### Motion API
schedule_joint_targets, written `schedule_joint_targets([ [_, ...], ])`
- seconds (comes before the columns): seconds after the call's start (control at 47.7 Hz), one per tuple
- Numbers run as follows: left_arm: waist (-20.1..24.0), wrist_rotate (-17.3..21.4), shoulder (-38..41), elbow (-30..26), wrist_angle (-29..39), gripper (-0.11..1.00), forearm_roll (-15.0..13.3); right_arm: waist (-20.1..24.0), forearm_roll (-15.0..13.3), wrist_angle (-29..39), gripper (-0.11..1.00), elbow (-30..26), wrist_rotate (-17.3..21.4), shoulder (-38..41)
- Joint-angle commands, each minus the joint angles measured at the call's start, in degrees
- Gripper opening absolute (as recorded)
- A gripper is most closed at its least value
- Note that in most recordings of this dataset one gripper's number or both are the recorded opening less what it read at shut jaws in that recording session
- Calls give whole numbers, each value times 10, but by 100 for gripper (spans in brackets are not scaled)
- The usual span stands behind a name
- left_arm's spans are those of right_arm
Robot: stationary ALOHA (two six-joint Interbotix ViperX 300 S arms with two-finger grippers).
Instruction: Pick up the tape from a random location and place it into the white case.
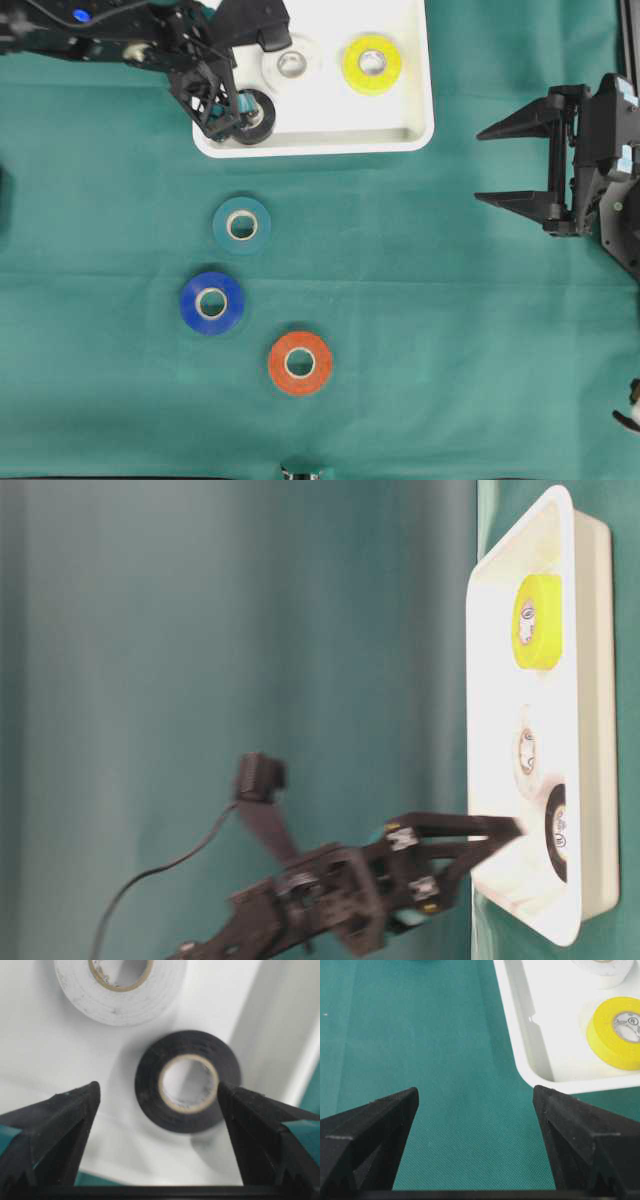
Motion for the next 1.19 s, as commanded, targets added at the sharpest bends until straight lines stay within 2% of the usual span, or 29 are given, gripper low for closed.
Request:
schedule_joint_targets([
  [0.0,-4,0,-39,-15,13,100,0,-2,0,-3,88,-15,0,1],
  [0.356,-8,9,-109,-70,105,100,2,-1,-1,-3,88,-18,1,1],
  [0.503,-7,31,-120,-78,110,100,2,-2,0,-3,88,-20,1,1],
  [0.754,-17,31,-126,-69,109,100,0,-1,0,5,88,-25,1,1],
  [0.943,-66,23,-127,-64,107,100,-1,-1,0,8,88,-29,1,1],
  [1.173,-162,19,-125,-60,78,100,-1,-2,0,8,88,-28,2,1],
])
